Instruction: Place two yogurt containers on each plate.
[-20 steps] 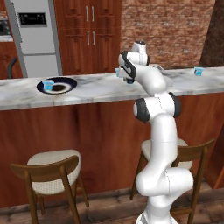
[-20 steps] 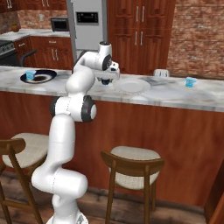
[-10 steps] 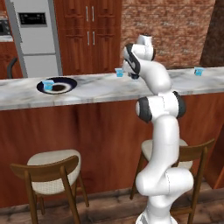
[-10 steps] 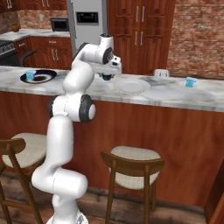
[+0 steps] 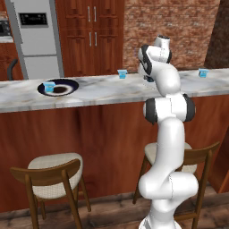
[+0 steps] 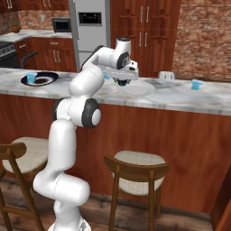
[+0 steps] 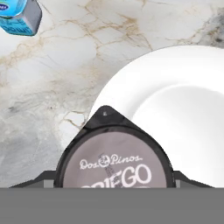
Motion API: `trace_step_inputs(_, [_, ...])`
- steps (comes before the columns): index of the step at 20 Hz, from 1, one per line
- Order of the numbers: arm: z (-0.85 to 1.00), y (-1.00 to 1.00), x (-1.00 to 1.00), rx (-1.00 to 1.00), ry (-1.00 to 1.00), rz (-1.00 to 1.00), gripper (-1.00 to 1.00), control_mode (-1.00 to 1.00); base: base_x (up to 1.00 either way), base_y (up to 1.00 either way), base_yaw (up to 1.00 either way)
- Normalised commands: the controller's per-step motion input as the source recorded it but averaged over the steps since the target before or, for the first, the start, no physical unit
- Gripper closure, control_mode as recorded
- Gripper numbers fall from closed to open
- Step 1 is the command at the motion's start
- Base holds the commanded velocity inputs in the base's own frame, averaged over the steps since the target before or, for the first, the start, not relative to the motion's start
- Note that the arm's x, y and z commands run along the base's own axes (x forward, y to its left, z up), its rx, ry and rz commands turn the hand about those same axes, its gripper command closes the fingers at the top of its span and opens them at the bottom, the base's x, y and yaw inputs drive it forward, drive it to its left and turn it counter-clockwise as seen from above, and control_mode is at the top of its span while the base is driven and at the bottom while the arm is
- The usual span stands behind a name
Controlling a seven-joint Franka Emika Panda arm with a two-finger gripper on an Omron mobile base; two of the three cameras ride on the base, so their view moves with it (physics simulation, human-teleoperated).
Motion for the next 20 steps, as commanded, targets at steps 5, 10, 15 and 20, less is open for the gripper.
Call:
trace_step_inputs(5, [-0.16,-0.13,0.03,0.0,0.0,0.0,1.0,-1.0,0.0,0.0,0.0])
trace_step_inputs(10, [-0.16,0.0,0.12,0.0,0.0,0.0,1.0,-1.0,0.0,0.0,0.0])
trace_step_inputs(15, [-0.14,0.0,0.06,0.0,0.0,0.0,1.0,-1.0,0.0,0.0,0.0])
trace_step_inputs(20, [-0.15,0.0,0.01,0.0,0.0,0.0,1.0,-1.0,0.0,0.0,0.0])
